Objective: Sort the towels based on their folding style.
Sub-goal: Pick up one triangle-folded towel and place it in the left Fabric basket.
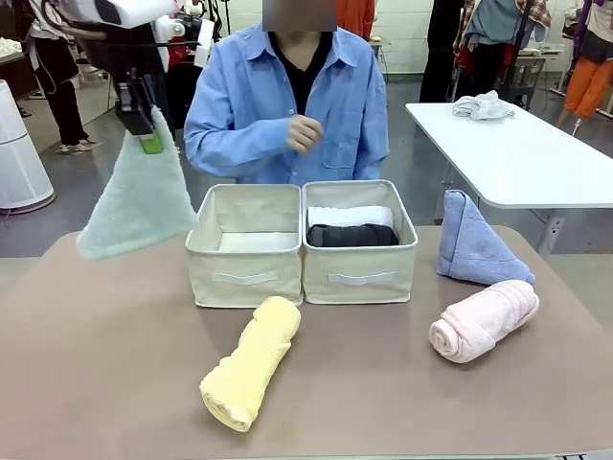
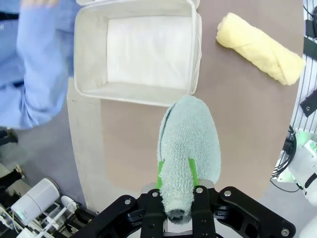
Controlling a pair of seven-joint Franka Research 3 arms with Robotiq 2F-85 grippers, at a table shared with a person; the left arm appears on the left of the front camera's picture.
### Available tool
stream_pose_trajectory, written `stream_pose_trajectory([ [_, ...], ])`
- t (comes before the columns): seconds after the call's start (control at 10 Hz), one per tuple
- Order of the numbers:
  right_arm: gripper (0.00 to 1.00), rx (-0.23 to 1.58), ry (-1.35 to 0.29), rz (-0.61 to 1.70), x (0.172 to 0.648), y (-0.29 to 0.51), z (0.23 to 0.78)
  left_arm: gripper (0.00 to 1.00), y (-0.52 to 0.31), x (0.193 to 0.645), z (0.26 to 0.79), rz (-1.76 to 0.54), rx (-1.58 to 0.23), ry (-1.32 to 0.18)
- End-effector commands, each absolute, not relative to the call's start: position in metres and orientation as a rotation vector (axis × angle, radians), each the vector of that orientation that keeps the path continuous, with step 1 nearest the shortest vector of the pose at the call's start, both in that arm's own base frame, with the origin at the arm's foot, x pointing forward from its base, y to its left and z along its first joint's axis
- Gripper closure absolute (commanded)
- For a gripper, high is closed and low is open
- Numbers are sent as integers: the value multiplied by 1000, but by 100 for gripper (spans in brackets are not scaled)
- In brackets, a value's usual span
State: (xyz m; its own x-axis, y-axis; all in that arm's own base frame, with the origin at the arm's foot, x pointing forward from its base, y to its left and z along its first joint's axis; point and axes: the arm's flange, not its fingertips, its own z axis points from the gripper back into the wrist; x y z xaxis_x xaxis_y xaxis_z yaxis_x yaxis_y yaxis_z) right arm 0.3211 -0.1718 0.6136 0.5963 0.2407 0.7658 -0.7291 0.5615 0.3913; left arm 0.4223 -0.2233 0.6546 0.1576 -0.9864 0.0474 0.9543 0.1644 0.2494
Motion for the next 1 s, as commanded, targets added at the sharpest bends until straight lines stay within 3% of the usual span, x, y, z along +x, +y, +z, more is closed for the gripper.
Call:
stream_pose_trajectory([
  [0.0, 0, 786, -729, 641, 320, -172, 613, 83, -238, 433, 663, -1421, 192, -220],
  [0.7, 0, 786, -729, 641, 320, -172, 613, 83, -291, 487, 623, -1404, 139, -123],
  [0.9, 0, 786, -729, 641, 320, -172, 613, 83, -289, 485, 622, -1405, 156, -61],
])
